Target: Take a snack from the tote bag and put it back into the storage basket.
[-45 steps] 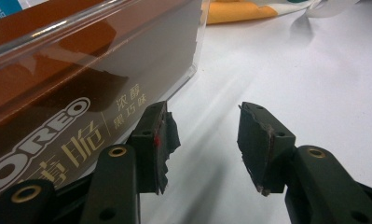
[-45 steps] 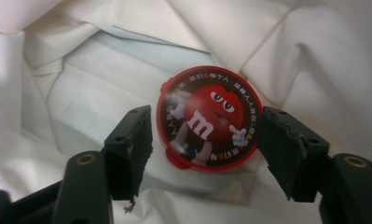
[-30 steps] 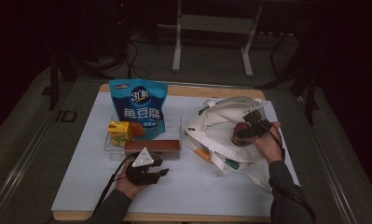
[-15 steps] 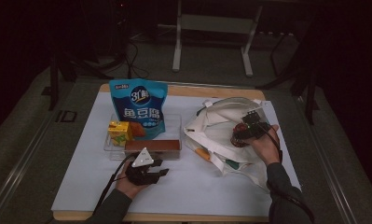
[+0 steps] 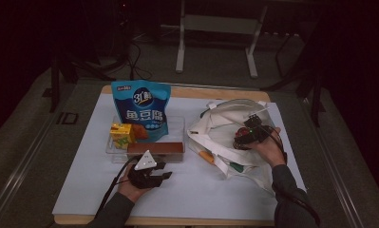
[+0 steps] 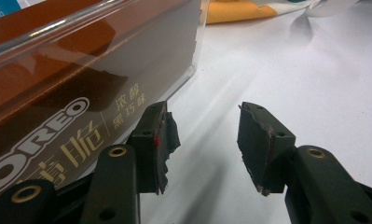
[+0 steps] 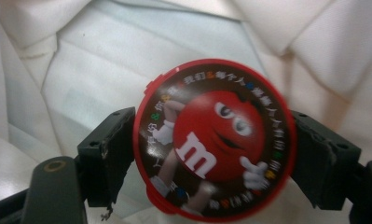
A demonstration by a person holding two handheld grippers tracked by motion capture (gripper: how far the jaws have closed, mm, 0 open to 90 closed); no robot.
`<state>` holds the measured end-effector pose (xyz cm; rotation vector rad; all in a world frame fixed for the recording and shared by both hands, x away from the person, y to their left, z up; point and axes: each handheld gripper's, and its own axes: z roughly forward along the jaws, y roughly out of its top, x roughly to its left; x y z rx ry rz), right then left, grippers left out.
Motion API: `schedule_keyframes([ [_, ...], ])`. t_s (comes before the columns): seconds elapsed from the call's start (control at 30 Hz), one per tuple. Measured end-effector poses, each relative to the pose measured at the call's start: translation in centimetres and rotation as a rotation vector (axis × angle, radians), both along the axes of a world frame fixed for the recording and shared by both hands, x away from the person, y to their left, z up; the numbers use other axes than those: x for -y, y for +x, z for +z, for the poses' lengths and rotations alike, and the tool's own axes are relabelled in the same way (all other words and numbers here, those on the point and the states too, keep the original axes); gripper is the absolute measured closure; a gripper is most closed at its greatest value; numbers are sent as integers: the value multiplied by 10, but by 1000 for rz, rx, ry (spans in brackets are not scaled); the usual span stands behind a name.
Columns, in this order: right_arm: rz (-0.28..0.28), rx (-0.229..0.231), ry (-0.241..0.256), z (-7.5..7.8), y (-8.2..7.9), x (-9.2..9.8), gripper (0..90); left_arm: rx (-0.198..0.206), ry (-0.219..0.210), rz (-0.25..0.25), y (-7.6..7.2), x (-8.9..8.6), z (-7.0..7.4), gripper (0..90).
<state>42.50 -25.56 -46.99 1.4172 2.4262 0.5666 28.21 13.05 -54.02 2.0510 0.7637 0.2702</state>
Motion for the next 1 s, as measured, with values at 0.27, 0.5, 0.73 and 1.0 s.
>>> schedule_keyframes([
  [0.27,29,-32,-67,-4,5,-5,237,1,2,1,0,0,0,530],
  [0.5,13,-73,-85,-6,9,-7,242,1,2,1,0,0,0,530],
  [0.73,-9,-68,-80,-2,7,-10,255,1,2,1,0,0,0,530],
  [1.0,-31,-68,-71,2,6,-11,256,0,3,1,0,0,0,530],
])
